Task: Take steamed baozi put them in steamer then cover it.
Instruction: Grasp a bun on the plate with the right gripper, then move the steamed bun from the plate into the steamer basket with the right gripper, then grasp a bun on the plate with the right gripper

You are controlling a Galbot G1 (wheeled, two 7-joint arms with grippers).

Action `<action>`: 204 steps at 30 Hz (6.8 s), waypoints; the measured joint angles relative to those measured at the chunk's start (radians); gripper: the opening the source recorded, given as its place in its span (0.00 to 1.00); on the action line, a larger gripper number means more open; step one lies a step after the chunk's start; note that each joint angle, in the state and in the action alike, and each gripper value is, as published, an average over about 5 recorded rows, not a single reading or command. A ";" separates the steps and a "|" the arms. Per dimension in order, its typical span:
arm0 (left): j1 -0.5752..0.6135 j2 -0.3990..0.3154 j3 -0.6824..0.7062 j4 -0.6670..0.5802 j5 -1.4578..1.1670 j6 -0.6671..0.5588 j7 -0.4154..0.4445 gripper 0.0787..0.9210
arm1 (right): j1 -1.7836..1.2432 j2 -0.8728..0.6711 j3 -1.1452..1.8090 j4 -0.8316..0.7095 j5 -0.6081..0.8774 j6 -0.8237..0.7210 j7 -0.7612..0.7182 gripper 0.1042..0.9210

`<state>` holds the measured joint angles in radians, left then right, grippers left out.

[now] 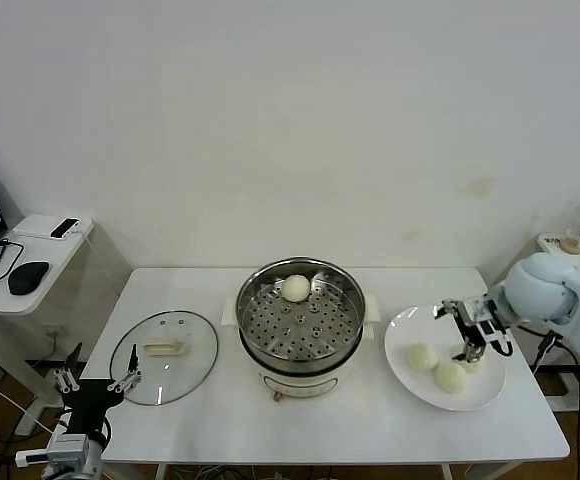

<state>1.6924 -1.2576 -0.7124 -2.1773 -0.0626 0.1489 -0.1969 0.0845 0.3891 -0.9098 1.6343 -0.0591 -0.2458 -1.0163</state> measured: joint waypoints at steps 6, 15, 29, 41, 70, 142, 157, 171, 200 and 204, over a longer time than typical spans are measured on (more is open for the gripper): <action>0.001 -0.003 -0.005 0.004 0.001 0.000 0.000 0.88 | -0.065 0.048 0.033 -0.075 -0.017 -0.008 0.000 0.88; 0.001 -0.004 -0.013 0.001 0.002 0.000 0.001 0.88 | -0.114 0.137 0.065 -0.171 -0.047 -0.012 0.009 0.88; 0.005 -0.004 -0.023 0.006 0.001 -0.002 0.003 0.88 | -0.152 0.245 0.078 -0.290 -0.077 -0.016 0.012 0.88; 0.010 -0.009 -0.024 0.000 0.001 -0.003 0.003 0.88 | -0.168 0.294 0.090 -0.344 -0.090 -0.018 0.014 0.84; 0.007 -0.007 -0.019 -0.014 -0.003 0.000 0.003 0.88 | -0.073 0.276 0.077 -0.327 -0.052 -0.024 -0.028 0.57; -0.023 -0.030 -0.035 -0.028 -0.020 -0.002 0.005 0.88 | 0.317 0.915 -0.323 -0.406 0.557 -0.415 0.234 0.62; -0.024 -0.032 -0.027 -0.041 -0.020 0.001 0.008 0.88 | 0.392 0.859 -0.328 -0.348 0.533 -0.385 0.155 0.88; -0.021 -0.011 -0.025 -0.047 -0.027 0.002 0.012 0.88 | 0.568 0.580 -0.374 -0.159 0.431 -0.259 -0.006 0.88; -0.006 -0.010 0.030 -0.010 0.020 -0.004 0.011 0.88 | 0.165 -0.070 -0.138 0.048 -0.019 -0.011 -0.098 0.88; -0.003 -0.011 0.025 -0.014 0.023 -0.003 0.011 0.88 | 0.034 -0.073 -0.037 0.027 -0.060 -0.001 -0.086 0.88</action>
<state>1.6897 -1.2689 -0.6870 -2.1908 -0.0393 0.1457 -0.1859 0.1181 0.3157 -0.9470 1.6616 -0.1190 -0.2470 -1.1021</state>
